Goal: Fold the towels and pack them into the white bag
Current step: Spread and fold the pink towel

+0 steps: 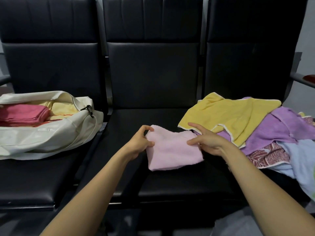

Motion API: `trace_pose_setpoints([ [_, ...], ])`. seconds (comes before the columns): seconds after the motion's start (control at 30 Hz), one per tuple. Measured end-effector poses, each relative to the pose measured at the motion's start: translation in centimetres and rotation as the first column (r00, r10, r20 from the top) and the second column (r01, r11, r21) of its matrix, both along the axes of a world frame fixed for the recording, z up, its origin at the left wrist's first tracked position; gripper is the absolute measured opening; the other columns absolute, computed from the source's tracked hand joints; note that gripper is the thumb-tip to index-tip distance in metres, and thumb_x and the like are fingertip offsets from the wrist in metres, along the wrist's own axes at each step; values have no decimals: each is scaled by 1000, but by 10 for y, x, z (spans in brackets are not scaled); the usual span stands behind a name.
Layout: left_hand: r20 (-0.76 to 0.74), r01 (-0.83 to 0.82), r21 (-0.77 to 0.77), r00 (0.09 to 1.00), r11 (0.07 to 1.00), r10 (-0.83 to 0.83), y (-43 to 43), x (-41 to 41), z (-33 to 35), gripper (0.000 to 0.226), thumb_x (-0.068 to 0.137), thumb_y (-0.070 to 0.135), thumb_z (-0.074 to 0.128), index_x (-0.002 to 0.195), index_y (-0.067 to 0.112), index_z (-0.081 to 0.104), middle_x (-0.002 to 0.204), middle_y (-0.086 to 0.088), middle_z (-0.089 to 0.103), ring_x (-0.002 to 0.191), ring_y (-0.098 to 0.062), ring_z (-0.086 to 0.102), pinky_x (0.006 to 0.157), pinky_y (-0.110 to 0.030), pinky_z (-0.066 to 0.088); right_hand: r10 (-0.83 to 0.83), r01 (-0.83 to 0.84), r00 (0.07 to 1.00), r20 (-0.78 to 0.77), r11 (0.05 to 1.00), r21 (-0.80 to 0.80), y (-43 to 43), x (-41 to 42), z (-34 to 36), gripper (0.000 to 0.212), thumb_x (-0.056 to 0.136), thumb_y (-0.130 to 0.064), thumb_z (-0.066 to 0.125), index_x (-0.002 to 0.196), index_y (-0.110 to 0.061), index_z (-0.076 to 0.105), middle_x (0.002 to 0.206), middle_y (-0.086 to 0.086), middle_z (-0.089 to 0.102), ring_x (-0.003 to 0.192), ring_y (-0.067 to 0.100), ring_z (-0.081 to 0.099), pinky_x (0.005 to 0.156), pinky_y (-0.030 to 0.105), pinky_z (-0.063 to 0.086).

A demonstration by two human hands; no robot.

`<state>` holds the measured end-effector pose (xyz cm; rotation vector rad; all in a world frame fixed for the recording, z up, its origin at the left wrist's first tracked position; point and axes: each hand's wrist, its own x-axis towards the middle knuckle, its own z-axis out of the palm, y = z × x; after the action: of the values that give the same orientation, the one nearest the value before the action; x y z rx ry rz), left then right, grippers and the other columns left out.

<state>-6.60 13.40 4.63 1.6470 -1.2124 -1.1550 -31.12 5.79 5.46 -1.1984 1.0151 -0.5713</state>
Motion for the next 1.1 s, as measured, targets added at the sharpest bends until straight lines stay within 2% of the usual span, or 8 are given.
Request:
trace_pose_setpoints([
  [0.17,165,38,-194,986,980,-6,14,10,16,47,85,-4,59,116,32,59,90,-7,48,75,-17,45,67,-23,47,145,-150,984,107,988,39,10,-1,14,67,78,20,58,129,-23,58,128,8,53,116,24,54,88,29,49],
  [0.3,202,63,-242,979,968,-13,24,15,20,61,79,1,68,127,34,51,110,-7,51,80,-10,48,67,-17,44,109,-98,987,115,990,-100,17,11,20,57,73,20,63,114,-20,66,127,8,55,118,25,52,85,28,52],
  [0.67,530,68,-324,839,943,121,37,21,15,70,80,6,61,142,22,31,114,1,29,112,-19,38,94,-27,40,-233,-251,846,-480,619,-744,41,46,23,61,80,-9,68,135,-22,47,124,2,45,105,12,45,86,23,37],
  [0.8,623,91,-353,765,931,161,39,25,16,57,83,6,60,136,18,42,108,1,35,109,-20,43,88,-25,39,-262,-249,598,-757,838,-486,32,74,23,48,91,-16,62,135,-6,46,120,9,47,120,21,50,98,24,40],
  [0.9,642,55,-427,722,903,260,42,32,19,46,78,12,66,122,18,58,99,0,41,95,-18,47,77,-26,42,-121,-287,481,-868,914,-286,37,66,9,45,92,-26,59,127,0,48,118,1,45,122,3,44,98,14,34],
  [0.97,622,61,-453,736,890,267,44,41,22,40,73,16,71,112,19,63,103,1,40,98,-15,43,81,-26,43,-369,-392,517,-773,700,-597,37,56,-10,40,85,-26,65,121,-8,58,112,1,42,116,9,46,92,24,40],
  [1.0,611,76,-439,756,895,235,46,46,24,38,70,20,74,107,20,64,106,2,42,102,-13,43,83,-25,42,-383,-306,682,-623,625,-718,27,62,1,38,81,-24,69,117,-14,61,113,-3,39,111,10,43,89,26,39],
  [1.1,471,61,-345,874,937,117,50,56,30,33,69,23,76,97,22,58,97,4,60,91,-12,57,70,-21,47,-155,-241,887,-435,649,-722,34,45,28,36,80,-18,71,114,-17,61,120,-10,41,112,8,40,93,27,37],
])
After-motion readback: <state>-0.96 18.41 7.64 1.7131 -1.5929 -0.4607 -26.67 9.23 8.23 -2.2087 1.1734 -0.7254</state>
